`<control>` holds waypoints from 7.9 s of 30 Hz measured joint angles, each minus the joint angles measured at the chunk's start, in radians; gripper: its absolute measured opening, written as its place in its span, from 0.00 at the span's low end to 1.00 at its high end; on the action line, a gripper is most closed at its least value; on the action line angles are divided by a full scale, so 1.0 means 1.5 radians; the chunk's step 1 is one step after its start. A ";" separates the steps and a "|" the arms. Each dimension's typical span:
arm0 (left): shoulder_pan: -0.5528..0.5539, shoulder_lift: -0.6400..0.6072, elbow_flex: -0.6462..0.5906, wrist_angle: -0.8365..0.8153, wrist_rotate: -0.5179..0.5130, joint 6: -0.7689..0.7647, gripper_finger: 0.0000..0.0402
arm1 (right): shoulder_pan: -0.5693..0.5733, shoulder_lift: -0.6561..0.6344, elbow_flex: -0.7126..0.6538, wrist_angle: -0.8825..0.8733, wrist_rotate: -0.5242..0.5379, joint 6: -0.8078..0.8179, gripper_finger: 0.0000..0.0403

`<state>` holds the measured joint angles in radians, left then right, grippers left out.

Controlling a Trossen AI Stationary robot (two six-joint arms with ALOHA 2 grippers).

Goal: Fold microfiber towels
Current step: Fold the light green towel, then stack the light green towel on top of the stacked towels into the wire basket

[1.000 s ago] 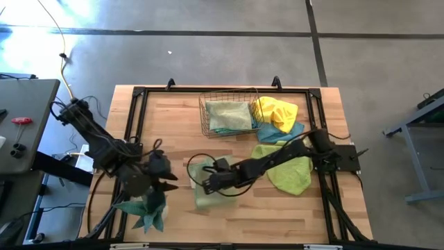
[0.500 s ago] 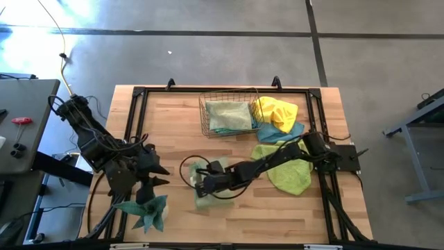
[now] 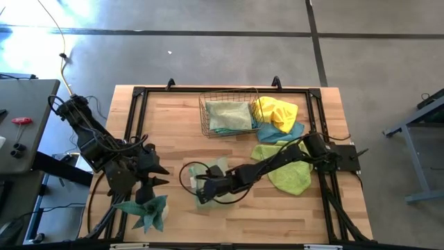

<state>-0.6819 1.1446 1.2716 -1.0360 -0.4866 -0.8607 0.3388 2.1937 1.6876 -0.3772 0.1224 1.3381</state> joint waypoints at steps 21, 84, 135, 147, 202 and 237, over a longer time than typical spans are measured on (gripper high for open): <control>0.041 0.062 -0.030 0.013 -0.047 0.060 0.34 | 0.010 -0.079 0.269 -0.755 0.118 -0.179 0.42; 0.345 0.479 -0.059 0.517 0.368 0.266 0.34 | 0.089 -0.287 -0.627 0.285 0.247 0.085 0.40; 0.391 0.480 -0.090 0.461 0.358 0.476 0.34 | 0.052 -0.253 -0.600 0.234 0.272 -0.506 0.40; 0.286 0.472 -0.064 0.436 0.333 0.382 0.34 | 0.045 -0.330 -0.560 0.163 0.268 -0.745 0.40; 0.358 0.529 -0.043 0.357 0.268 0.475 0.34 | 0.040 -0.235 -0.523 0.173 0.195 0.238 0.48; 0.317 0.221 -0.027 0.255 0.179 0.179 0.34 | 0.018 -0.461 -0.525 0.127 0.188 0.004 0.00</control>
<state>-0.2071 1.4764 1.2305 -0.6542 -0.2181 -0.5925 0.3655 1.5018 0.9001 -0.1864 0.4048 1.3436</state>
